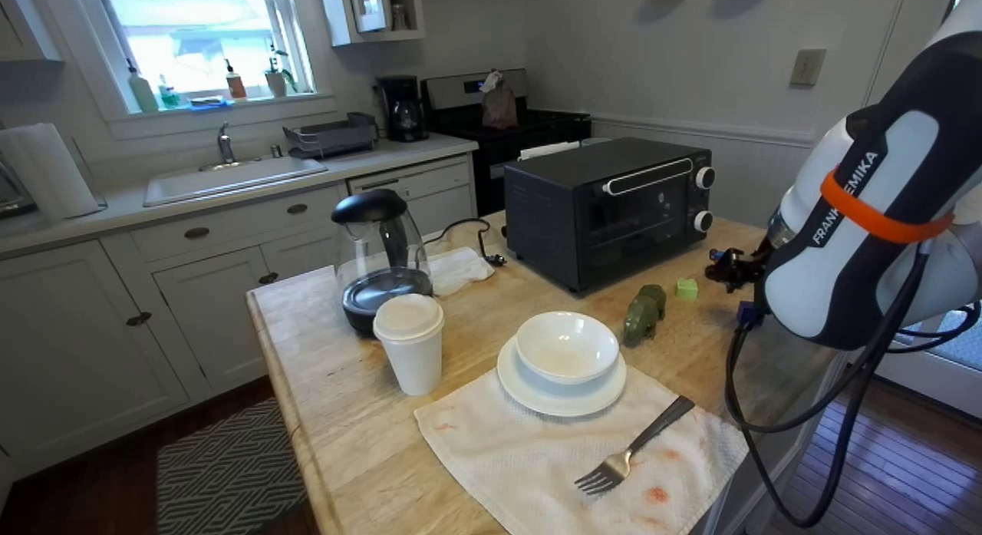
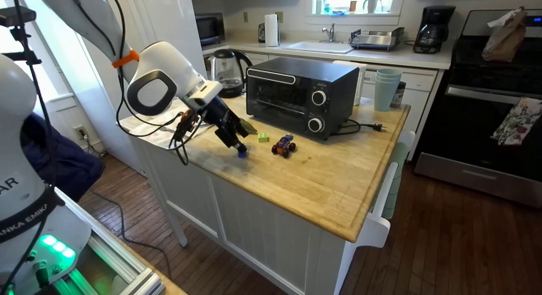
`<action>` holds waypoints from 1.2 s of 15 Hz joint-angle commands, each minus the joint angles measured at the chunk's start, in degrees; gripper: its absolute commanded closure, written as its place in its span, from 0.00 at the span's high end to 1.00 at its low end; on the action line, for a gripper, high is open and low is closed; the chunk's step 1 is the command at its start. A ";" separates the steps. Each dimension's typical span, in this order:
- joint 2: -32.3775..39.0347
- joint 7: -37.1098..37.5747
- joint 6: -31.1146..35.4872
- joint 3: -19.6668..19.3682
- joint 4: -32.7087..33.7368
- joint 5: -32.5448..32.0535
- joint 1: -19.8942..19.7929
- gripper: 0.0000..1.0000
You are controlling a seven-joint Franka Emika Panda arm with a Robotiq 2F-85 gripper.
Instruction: Twist the block on the table
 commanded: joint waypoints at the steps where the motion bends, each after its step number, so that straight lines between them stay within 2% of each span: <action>1: 0.23 0.00 0.00 0.10 -0.01 0.00 0.05 1.00; 5: 0.91 0.09 0.00 0.35 -0.02 0.02 0.26 1.00; 11: -0.44 -1.90 -6.51 -1.58 2.70 -1.69 -2.30 1.00; 15: -3.89 -5.12 -10.32 -1.01 4.72 -4.29 -5.94 1.00; 18: -6.78 -6.22 -14.08 -0.45 6.15 -8.72 -9.01 1.00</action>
